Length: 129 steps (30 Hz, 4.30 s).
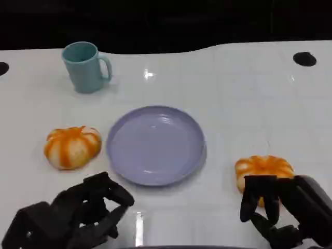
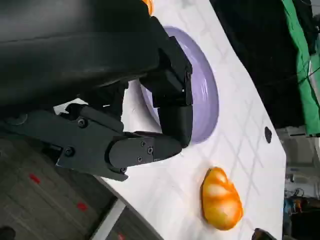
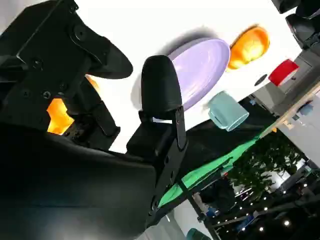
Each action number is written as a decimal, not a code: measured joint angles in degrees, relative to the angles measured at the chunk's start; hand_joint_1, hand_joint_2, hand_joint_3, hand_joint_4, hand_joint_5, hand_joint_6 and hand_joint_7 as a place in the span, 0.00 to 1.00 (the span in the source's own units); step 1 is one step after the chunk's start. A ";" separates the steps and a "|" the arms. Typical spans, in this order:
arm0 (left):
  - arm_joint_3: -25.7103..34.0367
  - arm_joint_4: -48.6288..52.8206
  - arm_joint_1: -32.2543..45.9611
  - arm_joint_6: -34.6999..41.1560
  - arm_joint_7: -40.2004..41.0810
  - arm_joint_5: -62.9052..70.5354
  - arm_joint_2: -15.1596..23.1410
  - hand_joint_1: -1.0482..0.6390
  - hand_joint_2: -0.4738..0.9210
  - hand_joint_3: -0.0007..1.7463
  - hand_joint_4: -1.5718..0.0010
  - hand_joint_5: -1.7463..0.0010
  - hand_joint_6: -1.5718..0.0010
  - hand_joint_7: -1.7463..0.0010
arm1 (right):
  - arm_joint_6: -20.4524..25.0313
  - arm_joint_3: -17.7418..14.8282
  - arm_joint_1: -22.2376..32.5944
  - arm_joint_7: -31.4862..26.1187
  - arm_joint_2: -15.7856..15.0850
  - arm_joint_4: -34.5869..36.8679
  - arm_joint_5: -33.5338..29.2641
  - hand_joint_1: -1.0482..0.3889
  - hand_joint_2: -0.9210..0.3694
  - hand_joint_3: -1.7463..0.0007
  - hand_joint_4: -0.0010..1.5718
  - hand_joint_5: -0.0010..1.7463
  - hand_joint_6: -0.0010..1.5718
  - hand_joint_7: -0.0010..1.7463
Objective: Grasp the bread from the table and place it into the plate.
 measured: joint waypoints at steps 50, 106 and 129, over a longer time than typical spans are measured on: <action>0.07 0.61 -0.02 -0.59 -0.13 0.09 0.09 0.40 1.00 0.26 0.60 0.00 0.63 0.23 | 3.35 -1.03 0.57 -3.77 0.13 -6.44 -8.30 0.58 0.20 0.85 0.23 0.40 0.34 0.11; -1.37 -2.36 0.25 1.85 0.76 1.21 -1.65 0.40 1.00 0.26 0.60 0.00 0.64 0.23 | 30.07 10.91 -17.23 2.54 -1.98 13.70 -28.10 0.38 0.00 0.97 0.16 0.23 0.29 0.03; -1.36 -1.56 -0.59 2.03 1.25 1.43 -2.96 0.41 1.00 0.27 0.60 0.00 0.63 0.23 | 0.22 8.19 -24.93 -24.03 0.05 34.61 -14.16 0.69 0.50 0.22 0.62 1.00 0.52 0.87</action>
